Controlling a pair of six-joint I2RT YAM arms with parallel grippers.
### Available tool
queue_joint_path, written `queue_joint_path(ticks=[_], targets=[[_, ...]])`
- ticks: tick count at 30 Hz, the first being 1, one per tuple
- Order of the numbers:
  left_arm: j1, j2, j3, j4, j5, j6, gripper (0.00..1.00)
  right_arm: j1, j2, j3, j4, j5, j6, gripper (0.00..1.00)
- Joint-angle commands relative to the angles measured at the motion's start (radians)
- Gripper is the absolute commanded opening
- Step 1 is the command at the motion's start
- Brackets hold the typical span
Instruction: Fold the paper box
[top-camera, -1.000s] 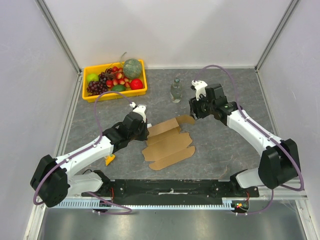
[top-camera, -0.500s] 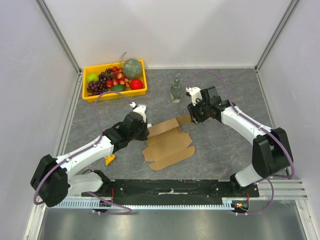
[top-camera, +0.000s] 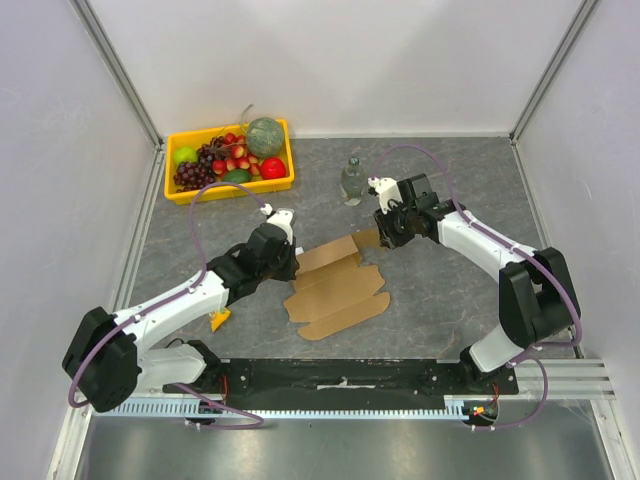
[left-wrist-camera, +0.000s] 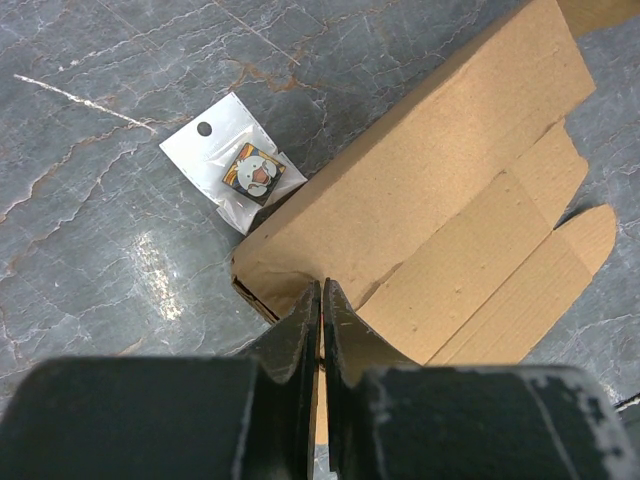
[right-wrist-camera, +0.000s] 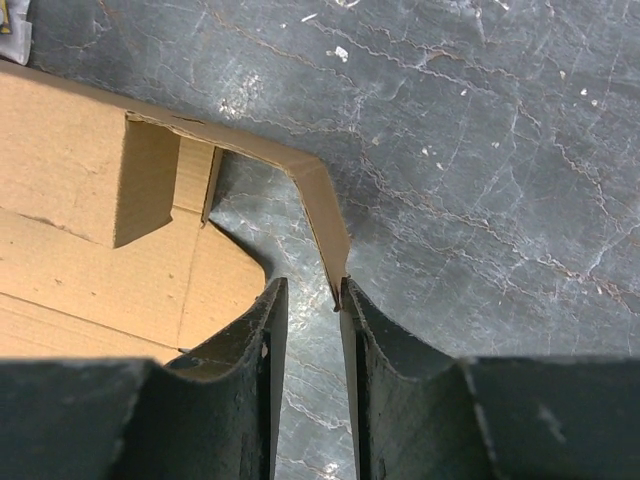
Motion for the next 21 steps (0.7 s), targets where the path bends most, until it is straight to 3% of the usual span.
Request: queue_joint_path(ticks=[1,6,9,13,21], targets=[[0.001,0.027,-0.001,-0.029,-0.004,-0.027,0.09,0.003,-0.020,0.024,0.037,-0.044,0.008,0.34],[-0.001,0.025,-0.006,-0.027,-0.004,-0.029,0.09,0.006,-0.026,0.013,0.039,-0.048,0.010,0.31],[-0.001,0.024,-0.007,-0.027,-0.003,-0.029,0.09,0.006,-0.023,0.010,0.047,-0.028,0.005,0.38],[0.001,0.024,-0.009,-0.027,-0.001,-0.027,0.09,0.009,-0.010,0.021,0.057,-0.016,-0.003,0.39],[-0.001,0.021,-0.010,-0.027,-0.003,-0.030,0.09,0.011,0.027,0.055,0.062,-0.010,-0.006,0.34]])
